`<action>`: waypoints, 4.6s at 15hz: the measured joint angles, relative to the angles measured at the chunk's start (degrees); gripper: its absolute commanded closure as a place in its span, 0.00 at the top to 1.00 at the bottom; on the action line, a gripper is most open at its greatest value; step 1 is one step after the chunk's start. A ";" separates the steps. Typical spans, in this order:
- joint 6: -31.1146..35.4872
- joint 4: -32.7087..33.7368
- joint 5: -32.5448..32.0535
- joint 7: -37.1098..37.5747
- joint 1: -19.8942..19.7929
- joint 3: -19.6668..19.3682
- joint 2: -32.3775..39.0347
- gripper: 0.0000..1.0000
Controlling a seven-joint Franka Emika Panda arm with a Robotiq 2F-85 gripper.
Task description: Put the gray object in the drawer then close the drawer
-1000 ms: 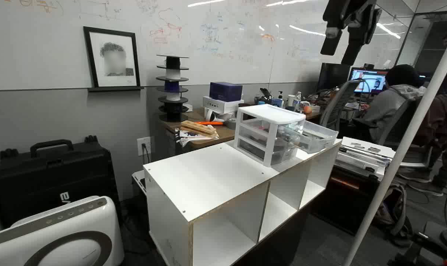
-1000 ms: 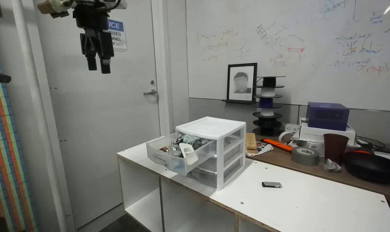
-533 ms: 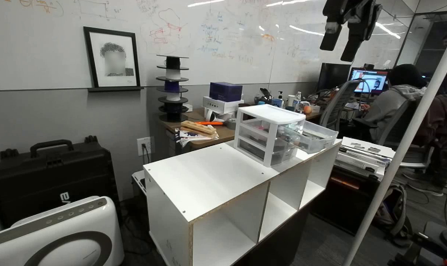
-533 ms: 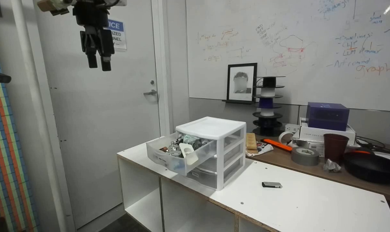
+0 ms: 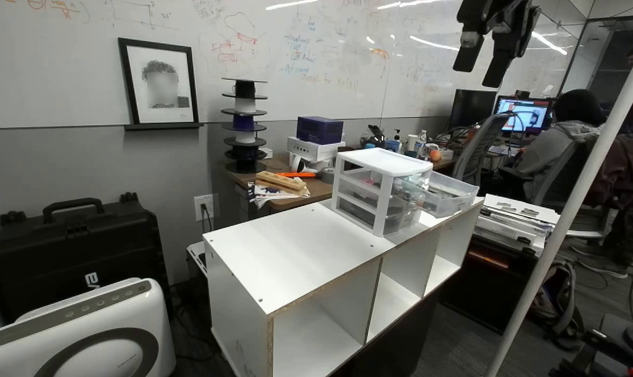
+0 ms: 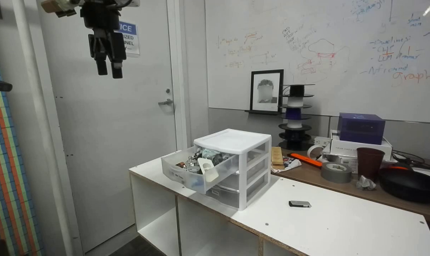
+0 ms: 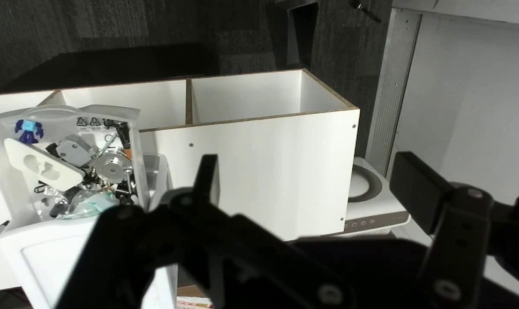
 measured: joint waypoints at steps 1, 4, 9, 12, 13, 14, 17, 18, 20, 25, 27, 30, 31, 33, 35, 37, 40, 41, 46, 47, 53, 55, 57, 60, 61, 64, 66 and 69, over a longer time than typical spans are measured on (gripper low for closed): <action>0.00 0.00 0.00 0.00 0.00 0.00 0.00 1.00; 0.00 0.00 0.00 0.00 0.00 0.00 0.00 1.00; 0.00 0.00 0.00 0.00 0.00 0.00 0.00 1.00; 0.06 -0.13 -0.04 0.00 -0.13 -0.02 0.36 1.00; 0.31 0.11 -0.04 0.00 -0.37 -0.15 0.66 1.00; 0.60 0.66 -0.06 0.00 -0.73 -0.42 1.08 1.00; 1.07 4.14 -0.16 0.00 -2.39 -2.04 3.27 1.00; 1.07 5.75 -0.28 -0.02 -3.01 -2.75 4.30 1.00; 1.07 9.27 -0.35 -0.08 -4.29 -4.34 6.74 1.00; 2.49 20.76 -0.29 -0.47 -7.30 -8.47 16.49 1.00; 4.76 25.40 -0.21 -0.49 -8.28 -9.70 21.41 1.00; 8.19 32.19 0.04 -0.34 -10.06 -11.23 29.71 1.00; 8.76 34.51 0.28 -0.22 -10.74 -11.63 32.56 1.00; 9.30 39.04 1.01 0.31 -12.17 -12.21 37.96 1.00; 9.36 43.48 1.53 1.51 -13.58 -12.67 42.97 1.00; 9.36 47.41 2.08 3.07 -15.04 -13.06 47.40 1.00; 9.30 51.69 2.71 5.17 -17.41 -13.31 52.54 1.00; 9.30 52.70 3.00 5.66 -18.19 -13.35 53.98 1.00; 9.30 55.44 4.54 7.84 -21.22 -13.43 59.63 1.00; 9.31 55.75 4.79 8.07 -21.66 -13.43 60.66 1.00; 9.47 58.47 5.14 9.34 -22.83 -13.43 68.26 1.00; 9.68 60.45 5.15 9.87 -22.90 -13.42 71.36 1.00; 9.70 62.99 5.15 10.33 -22.93 -13.42 74.49 1.00; 9.68 67.15 5.15 11.07 -22.91 -13.42 78.63 1.00; 9.61 68.58 5.15 11.34 -22.90 -13.42 79.79 1.00; 8.89 72.34 5.11 11.90 -22.89 -13.42 82.45 1.00; 8.11 74.10 4.80 12.20 -22.91 -13.43 83.70 1.00; 6.66 75.62 3.98 12.63 -22.99 -13.61 85.24 1.00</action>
